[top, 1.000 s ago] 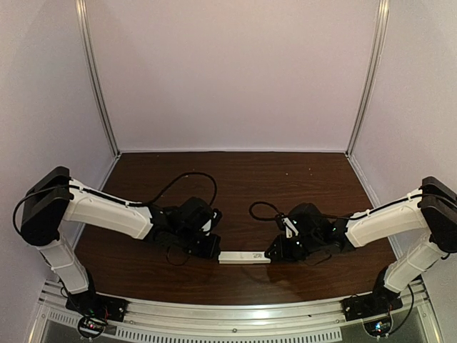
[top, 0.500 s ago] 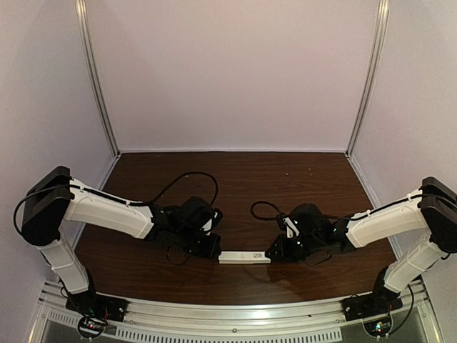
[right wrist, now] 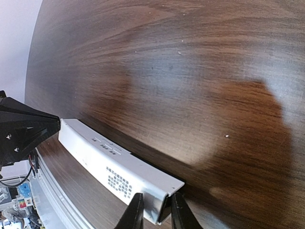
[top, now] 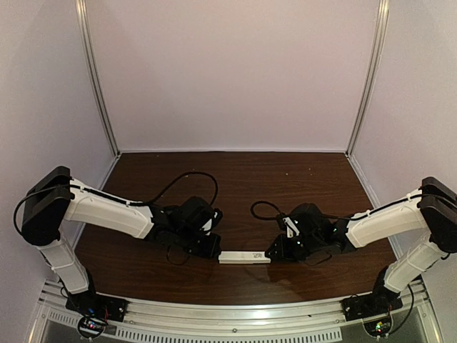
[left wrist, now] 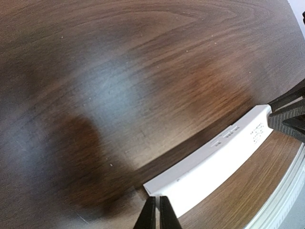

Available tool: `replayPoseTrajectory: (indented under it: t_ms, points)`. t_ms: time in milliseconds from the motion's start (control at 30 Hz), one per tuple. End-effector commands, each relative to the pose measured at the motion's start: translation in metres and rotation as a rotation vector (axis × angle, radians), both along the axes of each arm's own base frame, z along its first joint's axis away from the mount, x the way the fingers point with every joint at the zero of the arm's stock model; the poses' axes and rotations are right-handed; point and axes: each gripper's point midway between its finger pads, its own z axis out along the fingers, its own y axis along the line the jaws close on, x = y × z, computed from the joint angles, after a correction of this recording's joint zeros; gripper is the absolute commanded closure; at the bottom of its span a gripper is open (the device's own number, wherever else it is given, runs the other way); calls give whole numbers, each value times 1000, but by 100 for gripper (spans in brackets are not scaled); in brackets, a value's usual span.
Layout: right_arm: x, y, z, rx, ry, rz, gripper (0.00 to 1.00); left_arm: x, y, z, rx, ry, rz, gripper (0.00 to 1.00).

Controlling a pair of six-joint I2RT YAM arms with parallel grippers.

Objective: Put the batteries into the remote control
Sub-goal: Load the battery cover onto the remote control.

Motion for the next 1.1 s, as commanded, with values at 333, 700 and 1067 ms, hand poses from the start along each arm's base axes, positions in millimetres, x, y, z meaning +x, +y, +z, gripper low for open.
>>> replayPoseTrajectory:
  t_ms: [333,700,1067]
  points:
    - [-27,21,-13,50,43,130,75,-68,-48,-44,-135,180,-235,95]
    - [-33,26,-11,73,57,146,72,-73,-49,-44,-142,189,-239,94]
    - [-36,22,-18,50,62,127,73,-80,-41,-42,-142,191,-230,91]
